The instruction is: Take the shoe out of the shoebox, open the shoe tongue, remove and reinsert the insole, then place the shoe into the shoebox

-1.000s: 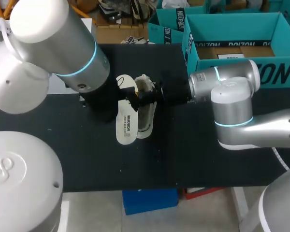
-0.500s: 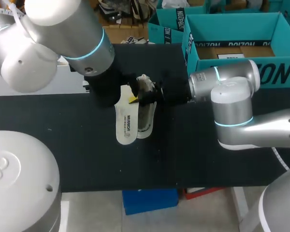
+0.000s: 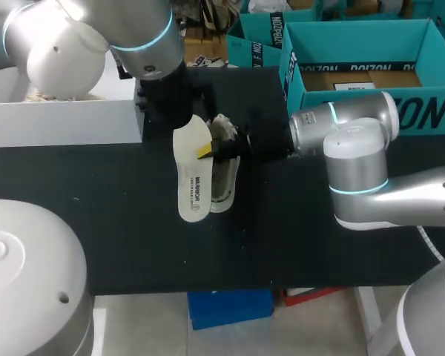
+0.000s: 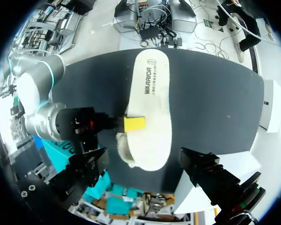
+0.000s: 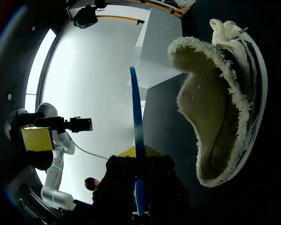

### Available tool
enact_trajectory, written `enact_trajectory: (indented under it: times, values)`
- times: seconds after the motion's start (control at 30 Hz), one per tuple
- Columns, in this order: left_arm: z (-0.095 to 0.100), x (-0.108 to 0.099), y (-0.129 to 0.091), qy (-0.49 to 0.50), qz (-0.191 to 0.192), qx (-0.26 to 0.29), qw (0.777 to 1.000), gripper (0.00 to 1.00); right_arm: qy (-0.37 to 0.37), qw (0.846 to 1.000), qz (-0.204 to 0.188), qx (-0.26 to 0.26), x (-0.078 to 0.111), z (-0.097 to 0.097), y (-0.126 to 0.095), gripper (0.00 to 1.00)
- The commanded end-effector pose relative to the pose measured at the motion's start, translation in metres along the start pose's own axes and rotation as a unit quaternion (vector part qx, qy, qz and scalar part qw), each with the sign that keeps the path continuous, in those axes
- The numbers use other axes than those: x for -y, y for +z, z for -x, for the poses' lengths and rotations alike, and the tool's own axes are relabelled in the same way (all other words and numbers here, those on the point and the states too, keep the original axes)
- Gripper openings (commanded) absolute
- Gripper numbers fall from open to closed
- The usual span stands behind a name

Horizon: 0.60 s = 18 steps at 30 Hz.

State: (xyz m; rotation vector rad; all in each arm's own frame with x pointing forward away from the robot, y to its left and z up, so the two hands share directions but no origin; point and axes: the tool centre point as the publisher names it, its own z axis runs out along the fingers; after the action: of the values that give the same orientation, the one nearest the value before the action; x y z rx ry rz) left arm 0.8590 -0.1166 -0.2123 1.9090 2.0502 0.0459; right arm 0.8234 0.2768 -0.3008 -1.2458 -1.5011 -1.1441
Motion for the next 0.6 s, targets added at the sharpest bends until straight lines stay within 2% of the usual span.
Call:
enact_trajectory:
  times: [0.03,0.6]
  values:
    - [0.004,-0.018,0.012,0.0,-0.01,-0.003,1.0,1.0,0.0,1.0,0.001,0.001,0.0,0.0,0.001,0.0]
    - [-0.003,-0.064,0.032,-0.022,-0.012,-0.007,1.0,1.0,0.0,1.0,0.001,0.001,0.0,0.0,0.001,0.0]
